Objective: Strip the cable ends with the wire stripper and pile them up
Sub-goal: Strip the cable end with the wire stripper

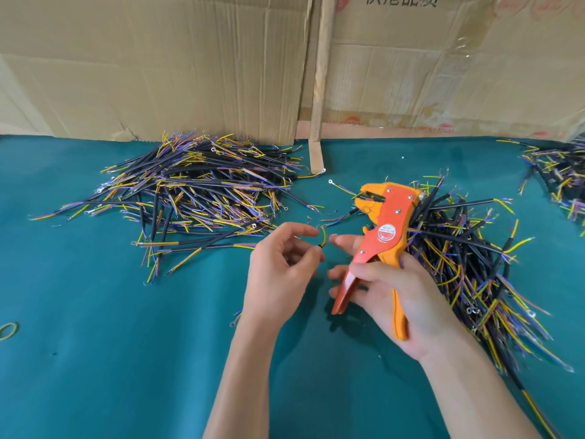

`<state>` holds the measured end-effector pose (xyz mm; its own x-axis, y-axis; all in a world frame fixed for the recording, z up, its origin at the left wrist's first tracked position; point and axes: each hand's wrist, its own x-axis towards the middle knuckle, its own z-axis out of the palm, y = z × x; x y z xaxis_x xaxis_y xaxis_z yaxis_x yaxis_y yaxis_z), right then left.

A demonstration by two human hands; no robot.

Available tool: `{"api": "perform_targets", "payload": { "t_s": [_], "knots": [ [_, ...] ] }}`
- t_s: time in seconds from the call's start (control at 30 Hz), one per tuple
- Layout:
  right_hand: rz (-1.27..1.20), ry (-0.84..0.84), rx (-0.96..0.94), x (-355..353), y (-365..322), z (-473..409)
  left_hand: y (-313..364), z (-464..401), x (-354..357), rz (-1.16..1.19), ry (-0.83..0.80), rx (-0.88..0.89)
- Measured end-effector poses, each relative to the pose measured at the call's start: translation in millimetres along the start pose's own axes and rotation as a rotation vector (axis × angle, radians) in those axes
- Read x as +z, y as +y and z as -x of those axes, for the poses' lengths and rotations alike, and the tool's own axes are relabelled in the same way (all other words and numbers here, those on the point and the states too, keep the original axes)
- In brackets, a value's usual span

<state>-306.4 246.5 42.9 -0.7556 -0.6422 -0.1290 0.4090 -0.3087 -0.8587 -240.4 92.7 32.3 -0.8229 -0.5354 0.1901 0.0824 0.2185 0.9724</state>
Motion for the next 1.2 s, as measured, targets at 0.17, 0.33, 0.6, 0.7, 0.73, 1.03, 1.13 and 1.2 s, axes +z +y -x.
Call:
{"api": "perform_targets", "payload": {
  "t_s": [0.17,0.33,0.6,0.7,0.73,1.03,1.13,1.2],
  "knots": [
    [0.003,-0.092,0.025,4.9,3.5,1.6,0.5,0.0,0.5,-0.027,-0.081,0.031],
    [-0.149,-0.164,0.042,4.2,0.6,1.3,1.3,-0.4,-2.0,0.112,-0.177,-0.005],
    [-0.187,-0.241,0.041,4.1,1.3,-0.5,2.0,-2.4,3.5,0.217,-0.082,-0.056],
    [-0.175,-0.22,0.035,3.0,2.1,-1.9,0.8,-3.7,3.4,0.215,-0.067,-0.069],
    [-0.156,-0.21,0.031,2.9,2.3,-2.1,0.4,-4.1,3.5,0.219,-0.065,-0.08],
    [-0.049,-0.122,0.036,0.7,3.2,-3.9,1.8,-6.0,0.4,0.27,-0.076,-0.095],
    [-0.017,-0.118,0.027,0.6,3.0,-2.4,-0.2,-6.0,0.3,0.284,-0.075,-0.101],
    [0.001,-0.113,0.021,1.1,3.5,-1.5,-1.1,-5.9,-0.4,0.287,-0.066,-0.116]
  ]
}}
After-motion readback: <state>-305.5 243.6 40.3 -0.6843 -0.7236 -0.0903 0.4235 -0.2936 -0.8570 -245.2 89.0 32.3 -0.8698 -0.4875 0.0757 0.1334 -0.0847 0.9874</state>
